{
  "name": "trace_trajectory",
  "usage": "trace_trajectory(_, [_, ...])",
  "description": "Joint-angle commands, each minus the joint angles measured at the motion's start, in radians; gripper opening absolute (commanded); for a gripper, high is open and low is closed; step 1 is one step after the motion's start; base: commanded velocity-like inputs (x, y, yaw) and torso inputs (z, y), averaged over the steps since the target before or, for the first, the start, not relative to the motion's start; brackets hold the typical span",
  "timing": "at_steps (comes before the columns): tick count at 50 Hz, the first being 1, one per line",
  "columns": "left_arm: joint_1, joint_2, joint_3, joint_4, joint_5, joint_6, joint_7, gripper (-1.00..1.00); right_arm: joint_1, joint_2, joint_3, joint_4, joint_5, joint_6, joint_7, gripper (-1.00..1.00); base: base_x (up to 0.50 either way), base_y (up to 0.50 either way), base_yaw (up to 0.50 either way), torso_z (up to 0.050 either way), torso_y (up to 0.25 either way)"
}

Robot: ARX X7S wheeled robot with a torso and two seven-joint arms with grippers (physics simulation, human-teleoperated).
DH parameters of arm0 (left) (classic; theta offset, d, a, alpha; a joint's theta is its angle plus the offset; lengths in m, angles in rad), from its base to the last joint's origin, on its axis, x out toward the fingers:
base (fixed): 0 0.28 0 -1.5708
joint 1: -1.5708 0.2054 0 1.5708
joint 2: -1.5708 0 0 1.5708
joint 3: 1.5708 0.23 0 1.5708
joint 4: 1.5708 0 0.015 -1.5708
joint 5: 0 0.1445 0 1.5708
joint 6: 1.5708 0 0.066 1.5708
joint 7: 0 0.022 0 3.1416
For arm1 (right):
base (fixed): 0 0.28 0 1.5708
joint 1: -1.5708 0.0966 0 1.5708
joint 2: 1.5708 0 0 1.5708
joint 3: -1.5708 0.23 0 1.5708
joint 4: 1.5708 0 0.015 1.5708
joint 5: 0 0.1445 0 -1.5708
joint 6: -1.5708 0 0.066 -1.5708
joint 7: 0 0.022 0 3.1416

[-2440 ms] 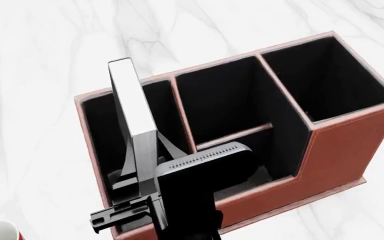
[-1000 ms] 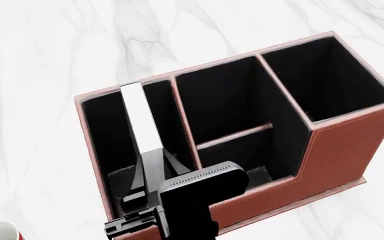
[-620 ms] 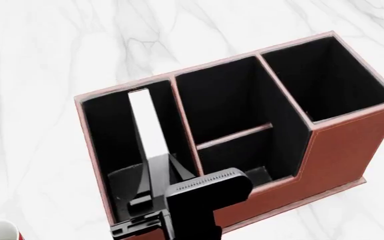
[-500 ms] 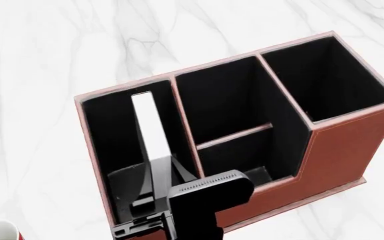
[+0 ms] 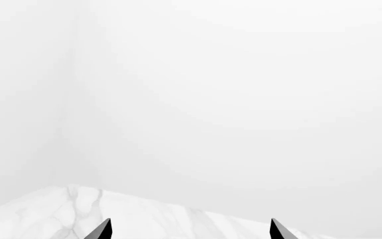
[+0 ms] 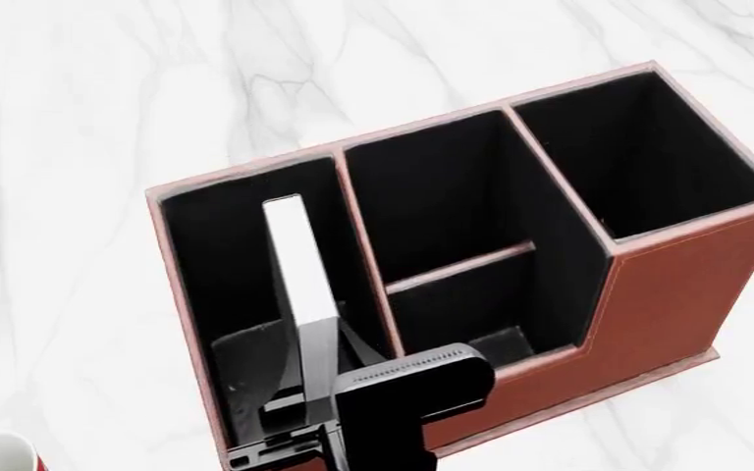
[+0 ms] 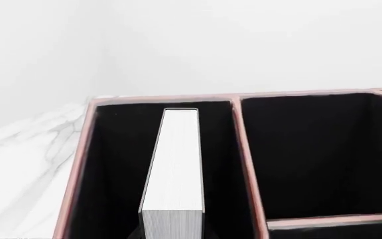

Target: Pick up the book and place it in the left compartment of the caddy.

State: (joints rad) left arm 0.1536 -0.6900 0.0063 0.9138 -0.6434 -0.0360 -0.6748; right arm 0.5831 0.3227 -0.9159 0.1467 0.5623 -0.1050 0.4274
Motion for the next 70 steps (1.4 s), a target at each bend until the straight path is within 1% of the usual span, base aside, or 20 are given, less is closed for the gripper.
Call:
trace_trajectory(1, [0.005, -0.007, -0.007, 0.007, -0.005, 0.002, -0.006, 1.0, 0.012, -0.013, 0.008, -0.006, -0.063, -0.008, -0.01, -1.0, 0.0, 0.0, 0.0, 0.0, 0.0])
trace_trajectory(40, [0.008, -0.014, -0.009, 0.0, -0.014, 0.015, -0.007, 1.0, 0.006, -0.069, 0.008, 0.167, -0.065, -0.084, -0.057, -1.0, 0.0, 0.0, 0.0, 0.0, 0.002])
trace_trajectory(70, [0.006, -0.016, -0.005, -0.007, -0.012, 0.023, -0.007, 1.0, 0.01, -0.078, 0.003, 0.184, -0.056, -0.087, -0.064, -1.0, 0.0, 0.0, 0.0, 0.0, 0.001])
